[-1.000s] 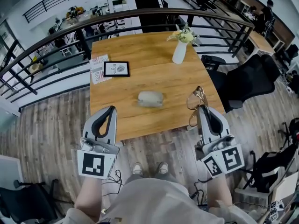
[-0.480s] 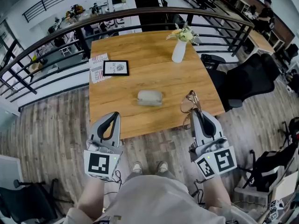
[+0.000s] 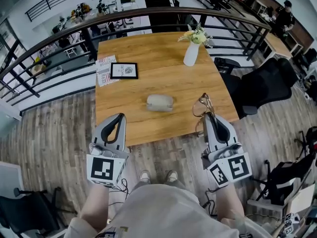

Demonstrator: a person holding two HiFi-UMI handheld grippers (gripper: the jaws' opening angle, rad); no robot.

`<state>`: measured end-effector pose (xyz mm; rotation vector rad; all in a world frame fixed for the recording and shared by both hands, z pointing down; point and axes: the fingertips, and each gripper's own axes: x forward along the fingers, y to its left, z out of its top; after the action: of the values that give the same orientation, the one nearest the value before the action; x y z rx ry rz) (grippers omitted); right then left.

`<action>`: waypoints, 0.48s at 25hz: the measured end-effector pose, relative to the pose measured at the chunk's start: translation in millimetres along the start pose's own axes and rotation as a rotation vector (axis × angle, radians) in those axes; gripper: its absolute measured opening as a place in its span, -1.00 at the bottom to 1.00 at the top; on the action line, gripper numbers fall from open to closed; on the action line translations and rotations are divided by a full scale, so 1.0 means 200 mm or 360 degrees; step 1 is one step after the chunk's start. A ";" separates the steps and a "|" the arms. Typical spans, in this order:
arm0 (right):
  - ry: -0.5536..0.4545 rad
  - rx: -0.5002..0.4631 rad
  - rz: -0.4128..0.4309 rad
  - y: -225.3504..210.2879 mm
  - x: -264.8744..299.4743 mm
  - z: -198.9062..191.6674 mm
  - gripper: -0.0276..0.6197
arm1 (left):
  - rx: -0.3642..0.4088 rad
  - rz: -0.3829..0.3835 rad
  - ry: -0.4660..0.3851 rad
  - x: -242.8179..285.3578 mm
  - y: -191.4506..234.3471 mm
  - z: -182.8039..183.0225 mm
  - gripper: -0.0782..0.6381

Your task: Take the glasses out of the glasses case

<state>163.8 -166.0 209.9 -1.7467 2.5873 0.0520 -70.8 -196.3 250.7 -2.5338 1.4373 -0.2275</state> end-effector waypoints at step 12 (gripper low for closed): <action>0.0009 -0.0017 0.0027 0.03 0.00 0.00 -0.82 | -0.0002 0.0006 -0.0017 -0.01 0.01 0.02 -0.74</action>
<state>157.6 -163.3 210.4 -1.7306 2.6106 0.0613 -72.8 -195.1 247.0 -2.5290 1.4386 -0.2125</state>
